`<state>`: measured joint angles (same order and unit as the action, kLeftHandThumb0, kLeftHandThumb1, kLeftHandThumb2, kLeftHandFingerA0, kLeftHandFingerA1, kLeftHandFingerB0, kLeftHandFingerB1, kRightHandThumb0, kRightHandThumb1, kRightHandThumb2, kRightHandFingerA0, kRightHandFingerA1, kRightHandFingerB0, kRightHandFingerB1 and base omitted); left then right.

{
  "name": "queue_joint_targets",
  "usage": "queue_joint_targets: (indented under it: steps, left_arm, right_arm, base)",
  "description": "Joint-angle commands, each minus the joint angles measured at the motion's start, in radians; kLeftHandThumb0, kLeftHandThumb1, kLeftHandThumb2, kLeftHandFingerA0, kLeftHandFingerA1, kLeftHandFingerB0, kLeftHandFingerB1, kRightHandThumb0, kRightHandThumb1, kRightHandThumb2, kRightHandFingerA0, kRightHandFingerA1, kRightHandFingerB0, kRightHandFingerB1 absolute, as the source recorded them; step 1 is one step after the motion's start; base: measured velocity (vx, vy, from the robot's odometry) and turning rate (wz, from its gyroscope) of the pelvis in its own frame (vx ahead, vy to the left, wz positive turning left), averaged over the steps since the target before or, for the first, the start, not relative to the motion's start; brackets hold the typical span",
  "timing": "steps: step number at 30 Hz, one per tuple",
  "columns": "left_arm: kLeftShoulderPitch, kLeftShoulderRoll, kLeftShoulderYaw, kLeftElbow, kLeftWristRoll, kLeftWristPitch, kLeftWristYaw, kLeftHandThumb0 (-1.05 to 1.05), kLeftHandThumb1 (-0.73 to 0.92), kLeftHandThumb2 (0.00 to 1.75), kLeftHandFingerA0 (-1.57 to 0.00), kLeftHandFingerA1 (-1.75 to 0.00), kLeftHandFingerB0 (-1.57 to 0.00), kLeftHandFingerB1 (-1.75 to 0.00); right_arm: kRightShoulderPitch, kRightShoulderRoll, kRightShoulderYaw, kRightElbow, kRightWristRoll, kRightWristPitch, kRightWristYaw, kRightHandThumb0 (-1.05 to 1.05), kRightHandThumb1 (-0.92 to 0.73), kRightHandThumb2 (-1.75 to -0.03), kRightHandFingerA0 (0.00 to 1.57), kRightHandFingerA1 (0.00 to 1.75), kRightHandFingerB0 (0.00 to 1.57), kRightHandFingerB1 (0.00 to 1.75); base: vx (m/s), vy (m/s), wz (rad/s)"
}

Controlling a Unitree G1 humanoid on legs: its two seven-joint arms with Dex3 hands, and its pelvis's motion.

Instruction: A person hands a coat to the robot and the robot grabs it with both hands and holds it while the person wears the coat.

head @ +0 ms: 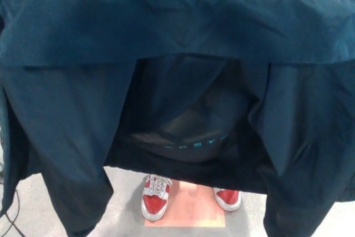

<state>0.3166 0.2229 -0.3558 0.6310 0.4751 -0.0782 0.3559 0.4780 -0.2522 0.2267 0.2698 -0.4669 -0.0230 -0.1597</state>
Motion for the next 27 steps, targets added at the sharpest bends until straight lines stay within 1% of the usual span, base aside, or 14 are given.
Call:
queue_joint_targets:
  steps: [1, 2, 3, 4, 6, 9, 11, 13, 14, 15, 19, 20, 21, 27]
  left_arm:
    - [0.161, 0.213, -0.019, -0.403, 0.359, -0.283, 0.516, -0.25, 0.8, 0.64, -0.84, -0.5, -0.63, -0.44]
    - [0.163, 0.228, 0.001, -0.429, 0.351, -0.313, 0.516, -0.25, 0.8, 0.64, -0.84, -0.5, -0.63, -0.44]
    - [0.171, 0.25, 0.024, -0.458, 0.345, -0.356, 0.517, -0.27, 0.82, 0.64, -0.87, -0.51, -0.66, -0.46]
    - [0.182, 0.28, 0.052, -0.496, 0.337, -0.411, 0.519, -0.27, 0.82, 0.64, -0.87, -0.51, -0.66, -0.46]
    - [0.197, 0.332, 0.108, -0.582, 0.34, -0.479, 0.516, -0.29, 0.78, 0.64, -0.87, -0.51, -0.73, -0.48]
    - [0.226, 0.353, 0.15, -0.655, 0.33, -0.506, 0.504, -0.26, 0.78, 0.63, -0.85, -0.52, -0.73, -0.48]
    - [0.285, 0.36, 0.215, -0.761, 0.291, -0.554, 0.463, -0.24, 0.77, 0.62, -0.84, -0.55, -0.73, -0.48]
    - [0.309, 0.36, 0.282, -0.841, 0.312, -0.642, 0.525, -0.21, 0.78, 0.63, -0.9, -0.59, -0.73, -0.5]
    - [0.314, 0.358, 0.297, -0.859, 0.314, -0.66, 0.531, -0.19, 0.77, 0.63, -0.92, -0.61, -0.73, -0.51]
    - [0.322, 0.349, 0.333, -0.901, 0.303, -0.694, 0.527, -0.29, 0.83, 0.66, -1.0, -0.66, -0.74, -0.53]
    - [0.344, 0.296, 0.473, -1.059, 0.199, -0.822, 0.459, -0.26, 0.73, 0.7, -0.97, -0.66, -0.73, -0.57]
    - [0.342, 0.289, 0.492, -1.083, 0.182, -0.831, 0.447, -0.24, 0.67, 0.72, -0.96, -0.65, -0.74, -0.56]
    - [0.33, 0.265, 0.533, -1.143, 0.138, -0.848, 0.423, -0.23, 0.64, 0.66, -0.98, -0.67, -0.75, -0.59]
    - [0.3, 0.229, 0.629, -1.304, 0.025, -0.826, 0.341, -0.37, 0.61, 0.67, -0.94, -0.68, -0.64, -0.57]
  right_arm:
    - [0.248, -0.15, -0.116, -0.443, -0.207, -0.334, -0.299, -0.09, -0.79, -0.63, 1.01, 0.61, 0.69, 0.5]
    - [0.273, -0.144, -0.152, -0.487, -0.162, -0.334, -0.254, -0.09, -0.79, -0.63, 1.01, 0.61, 0.69, 0.5]
    - [0.288, -0.142, -0.19, -0.504, -0.127, -0.373, -0.251, -0.09, -0.81, -0.63, 1.02, 0.63, 0.8, 0.54]
    - [0.303, -0.139, -0.236, -0.517, -0.088, -0.432, -0.259, -0.09, -0.81, -0.63, 1.02, 0.63, 0.8, 0.54]
    - [0.338, -0.127, -0.321, -0.621, -0.04, -0.457, -0.226, -0.11, -0.81, -0.64, 1.04, 0.6, 0.83, 0.58]
    - [0.326, -0.103, -0.373, -0.653, -0.026, -0.519, -0.255, -0.06, -0.8, -0.63, 1.07, 0.59, 0.87, 0.59]
    - [0.312, -0.081, -0.424, -0.7, 0.0, -0.578, -0.269, -0.06, -0.78, -0.63, 1.02, 0.59, 0.85, 0.59]
    - [0.312, -0.056, -0.474, -0.804, 0.041, -0.563, -0.24, -0.13, -0.8, -0.63, 1.0, 0.59, 0.85, 0.6]
    - [0.308, -0.05, -0.485, -0.816, 0.048, -0.575, -0.241, -0.13, -0.79, -0.63, 1.01, 0.6, 0.86, 0.6]
    - [0.291, -0.039, -0.504, -0.84, 0.067, -0.6, -0.247, -0.15, -0.77, -0.63, 1.09, 0.63, 0.9, 0.62]
    - [0.206, -0.022, -0.547, -0.922, 0.166, -0.66, -0.239, -0.12, -0.76, -0.63, 1.12, 0.67, 0.91, 0.65]
    - [0.194, -0.022, -0.552, -0.93, 0.174, -0.659, -0.237, -0.17, -0.77, -0.63, 1.1, 0.64, 0.9, 0.63]
    - [0.173, -0.023, -0.567, -0.965, 0.211, -0.642, -0.222, -0.25, -0.77, -0.63, 1.05, 0.61, 0.81, 0.59]
    - [0.109, -0.046, -0.642, -1.064, 0.306, -0.585, -0.17, -0.28, -0.71, -0.61, 0.96, 0.59, 0.6, 0.53]
  base:
    - [0.0, 0.0, 0.0]
    - [0.0, 0.0, 0.0]
    - [0.0, 0.0, 0.0]
    - [0.0, 0.0, 0.0]
    - [0.0, 0.0, 0.0]
    - [0.0, 0.0, 0.0]
    - [0.0, 0.0, 0.0]
    - [0.0, 0.0, 0.0]
    - [0.0, 0.0, 0.0]
    - [0.0, 0.0, 0.0]
    - [0.0, 0.0, 0.0]
    - [0.0, 0.0, 0.0]
    - [0.0, 0.0, 0.0]
    - [0.0, 0.0, 0.0]
